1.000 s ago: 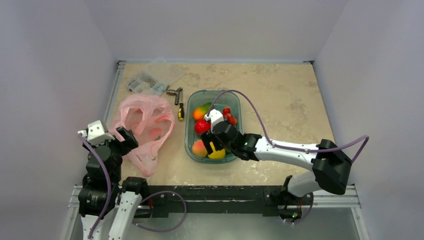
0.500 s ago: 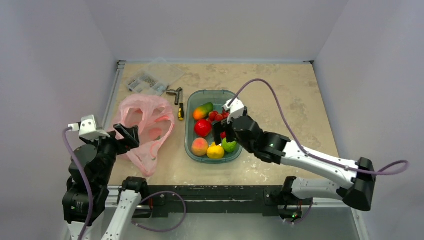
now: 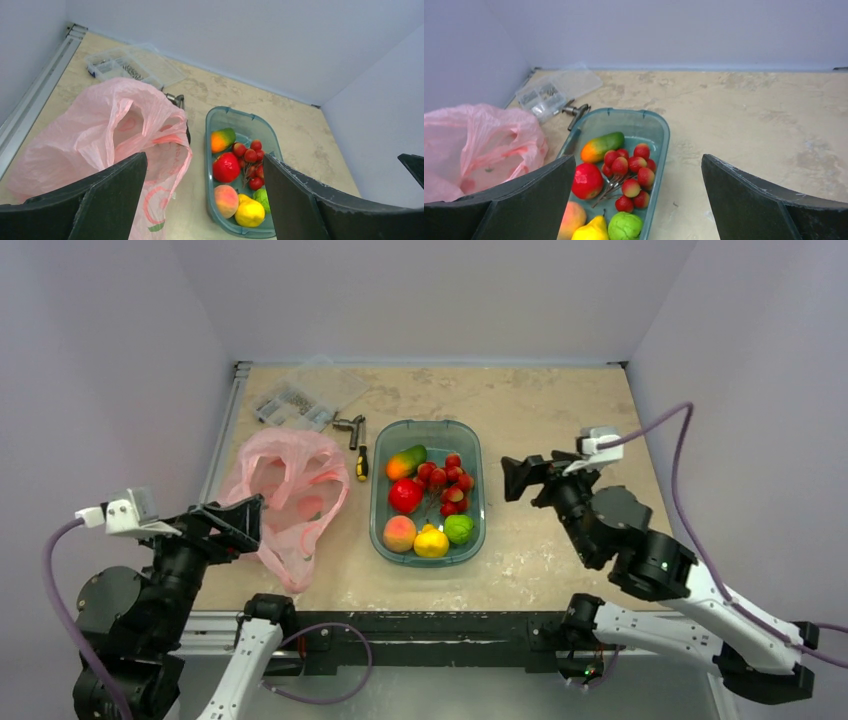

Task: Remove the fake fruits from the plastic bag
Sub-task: Reset both arms

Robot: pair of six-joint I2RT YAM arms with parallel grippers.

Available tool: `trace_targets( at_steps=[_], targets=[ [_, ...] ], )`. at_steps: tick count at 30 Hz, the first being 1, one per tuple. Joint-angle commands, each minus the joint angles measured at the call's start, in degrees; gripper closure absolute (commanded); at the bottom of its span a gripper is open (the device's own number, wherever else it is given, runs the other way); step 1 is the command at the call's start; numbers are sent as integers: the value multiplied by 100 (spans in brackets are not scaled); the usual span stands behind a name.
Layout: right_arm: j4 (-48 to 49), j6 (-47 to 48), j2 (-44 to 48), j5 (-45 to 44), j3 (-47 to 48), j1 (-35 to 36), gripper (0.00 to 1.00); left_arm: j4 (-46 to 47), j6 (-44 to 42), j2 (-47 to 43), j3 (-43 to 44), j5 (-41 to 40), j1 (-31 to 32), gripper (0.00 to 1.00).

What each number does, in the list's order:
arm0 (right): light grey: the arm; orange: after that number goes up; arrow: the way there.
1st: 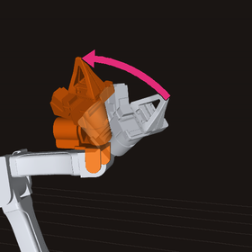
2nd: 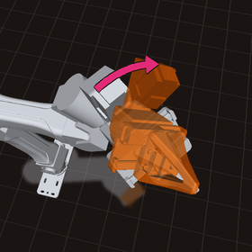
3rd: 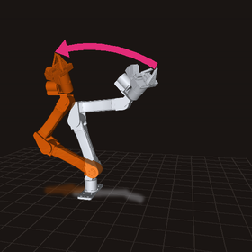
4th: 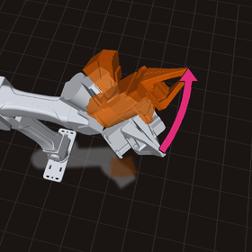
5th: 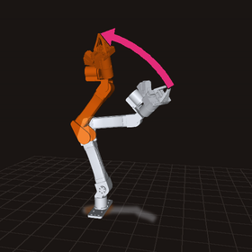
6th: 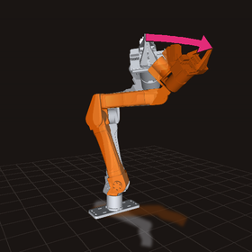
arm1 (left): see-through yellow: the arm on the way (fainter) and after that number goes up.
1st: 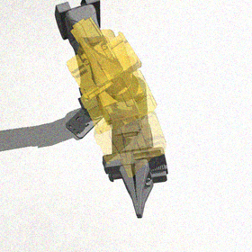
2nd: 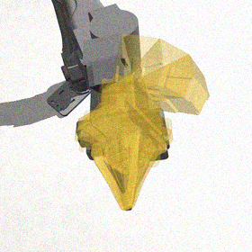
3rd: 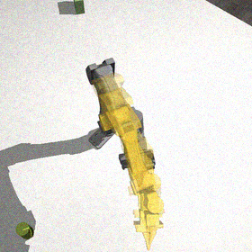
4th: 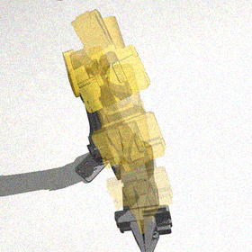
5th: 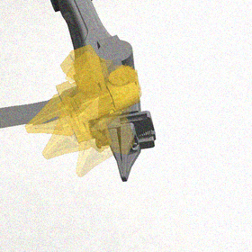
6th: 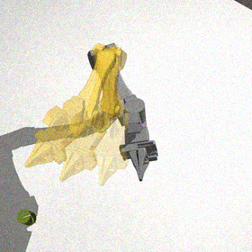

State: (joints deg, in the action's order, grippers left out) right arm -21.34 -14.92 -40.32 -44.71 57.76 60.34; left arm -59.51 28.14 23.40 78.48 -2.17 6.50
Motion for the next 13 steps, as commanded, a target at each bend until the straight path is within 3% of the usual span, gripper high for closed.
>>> trace_targets(
  at_steps=[1, 13],
  targets=[
    [136, 423, 578, -640, 141, -4, 1, -64, 155, 44, 412, -105, 3, 15],
    [894, 1015, 1526, -1126, -386, -5, 1, 85, 217, 24, 122, -109, 2, 15]
  ],
)
